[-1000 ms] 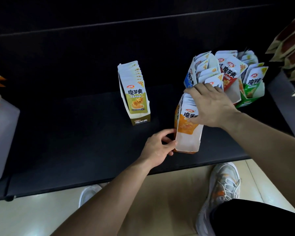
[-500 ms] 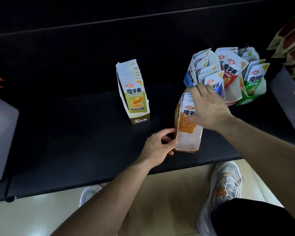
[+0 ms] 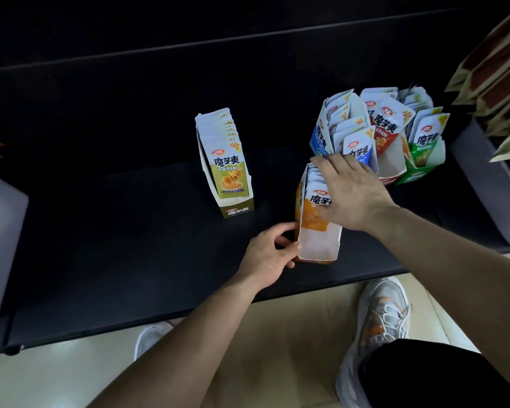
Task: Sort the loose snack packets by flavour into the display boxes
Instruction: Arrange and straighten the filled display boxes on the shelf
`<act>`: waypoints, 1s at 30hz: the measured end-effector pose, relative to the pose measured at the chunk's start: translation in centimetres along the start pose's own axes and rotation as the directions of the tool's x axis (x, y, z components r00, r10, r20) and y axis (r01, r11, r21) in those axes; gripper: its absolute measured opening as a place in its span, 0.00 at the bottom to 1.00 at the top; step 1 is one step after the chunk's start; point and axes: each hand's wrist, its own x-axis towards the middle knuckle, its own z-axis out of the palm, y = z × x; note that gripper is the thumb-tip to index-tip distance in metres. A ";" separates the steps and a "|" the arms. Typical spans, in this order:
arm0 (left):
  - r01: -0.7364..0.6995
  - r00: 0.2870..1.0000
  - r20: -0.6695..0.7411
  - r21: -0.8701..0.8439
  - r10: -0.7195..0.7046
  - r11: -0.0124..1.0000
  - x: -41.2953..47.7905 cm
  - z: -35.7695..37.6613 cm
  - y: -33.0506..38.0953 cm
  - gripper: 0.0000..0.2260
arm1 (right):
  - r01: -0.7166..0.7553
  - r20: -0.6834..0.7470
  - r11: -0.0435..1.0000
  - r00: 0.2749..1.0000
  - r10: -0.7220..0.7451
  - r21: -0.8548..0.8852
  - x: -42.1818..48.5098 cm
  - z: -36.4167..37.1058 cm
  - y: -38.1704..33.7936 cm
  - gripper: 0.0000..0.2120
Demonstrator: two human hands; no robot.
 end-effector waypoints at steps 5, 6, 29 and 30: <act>0.010 1.000 -0.009 0.005 -0.010 1.000 -0.1 0.1 -0.2 0.20 | -0.023 -0.013 1.000 1.000 0.023 0.014 -0.6 -0.1 -0.2 0.50; 0.007 1.000 -0.009 0.009 -0.007 1.000 -0.1 0.0 -0.2 0.20 | -0.023 -0.019 0.999 1.000 0.023 0.023 -0.8 -0.1 -0.2 0.51; 0.021 0.993 -0.116 0.156 -0.003 0.988 -1.4 -1.2 1.0 0.16 | -0.463 0.202 0.647 0.876 0.438 0.606 -7.7 3.8 -3.1 0.15; 0.020 0.989 -0.147 0.161 0.004 0.987 -1.4 -2.0 0.9 0.15 | -0.458 0.185 0.649 0.876 0.445 0.608 -7.2 3.7 -3.4 0.14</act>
